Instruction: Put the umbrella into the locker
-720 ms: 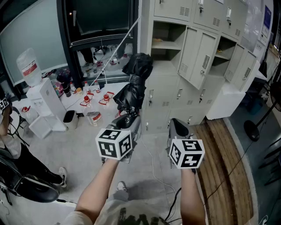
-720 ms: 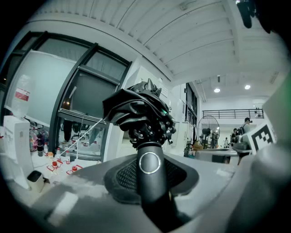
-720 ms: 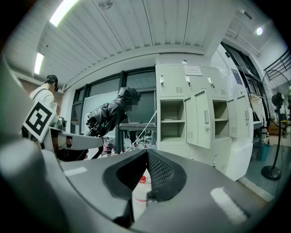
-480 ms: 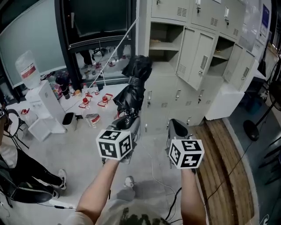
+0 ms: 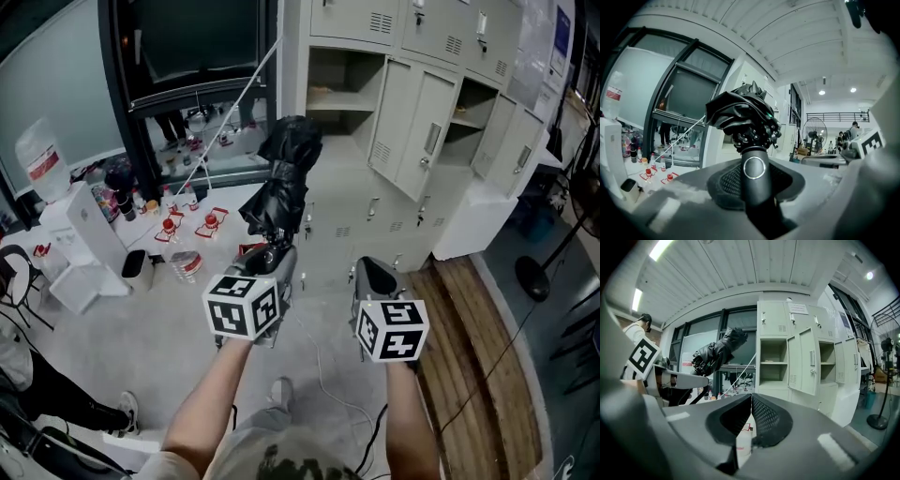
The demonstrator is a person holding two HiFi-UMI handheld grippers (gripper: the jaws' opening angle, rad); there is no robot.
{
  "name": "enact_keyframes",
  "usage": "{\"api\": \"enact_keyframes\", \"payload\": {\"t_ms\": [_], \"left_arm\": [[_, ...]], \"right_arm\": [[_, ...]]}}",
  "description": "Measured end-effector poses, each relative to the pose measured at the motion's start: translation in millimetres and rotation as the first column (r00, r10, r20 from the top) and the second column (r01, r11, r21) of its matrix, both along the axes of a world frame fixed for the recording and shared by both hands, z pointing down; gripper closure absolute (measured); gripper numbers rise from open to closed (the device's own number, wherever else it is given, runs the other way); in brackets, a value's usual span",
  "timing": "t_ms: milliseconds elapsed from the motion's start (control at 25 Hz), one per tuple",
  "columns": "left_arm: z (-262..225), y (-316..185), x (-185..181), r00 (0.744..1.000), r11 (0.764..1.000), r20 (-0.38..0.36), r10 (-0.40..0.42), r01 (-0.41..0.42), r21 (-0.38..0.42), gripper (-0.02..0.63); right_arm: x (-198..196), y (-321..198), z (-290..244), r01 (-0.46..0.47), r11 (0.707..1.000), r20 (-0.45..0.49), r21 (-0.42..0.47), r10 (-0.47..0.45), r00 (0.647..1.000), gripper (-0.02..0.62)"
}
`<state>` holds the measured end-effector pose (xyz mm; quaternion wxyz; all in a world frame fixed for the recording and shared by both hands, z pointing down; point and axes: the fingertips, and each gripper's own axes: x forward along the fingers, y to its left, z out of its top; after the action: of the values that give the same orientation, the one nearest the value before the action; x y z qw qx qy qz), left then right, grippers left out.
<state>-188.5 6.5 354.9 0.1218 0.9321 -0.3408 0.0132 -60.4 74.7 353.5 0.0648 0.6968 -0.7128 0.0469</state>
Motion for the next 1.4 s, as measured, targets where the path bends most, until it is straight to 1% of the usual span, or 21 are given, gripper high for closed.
{"api": "enact_keyframes", "payload": {"t_ms": [280,640,800,1120,1280,1400], "left_arm": [[-0.9,-60.8,27.6,0.999,0.999,0.012,0.033,-0.033,0.002,0.485],[0.2,-146.1,68.2,0.994,0.994,0.027,0.104,-0.104,-0.015,0.485],[0.2,-179.5,81.4,0.992,0.992,0.021,0.127,-0.126,-0.023,0.486],[3.9,-222.2,101.9,0.985,0.985,0.023,0.171,-0.171,-0.034,0.485],[4.5,-235.6,109.7,0.983,0.983,0.015,0.184,-0.183,-0.032,0.486],[6.6,-243.5,115.6,0.982,0.982,0.023,0.185,-0.184,-0.027,0.485]], "right_arm": [[23.7,-60.2,-1.4,-0.023,1.000,0.019,-0.006,0.023,1.000,0.606],[53.7,-145.5,-10.2,-0.072,0.997,0.025,-0.017,0.073,0.997,0.606],[62.0,-178.3,-11.0,-0.088,0.996,0.021,-0.022,0.088,0.996,0.606],[75.0,-221.2,-8.1,-0.113,0.993,0.017,-0.042,0.114,0.993,0.604],[79.7,-235.5,-3.4,-0.115,0.992,0.012,-0.052,0.116,0.993,0.606],[84.9,-245.8,-3.6,-0.110,0.993,0.012,-0.045,0.111,0.994,0.606]]}}
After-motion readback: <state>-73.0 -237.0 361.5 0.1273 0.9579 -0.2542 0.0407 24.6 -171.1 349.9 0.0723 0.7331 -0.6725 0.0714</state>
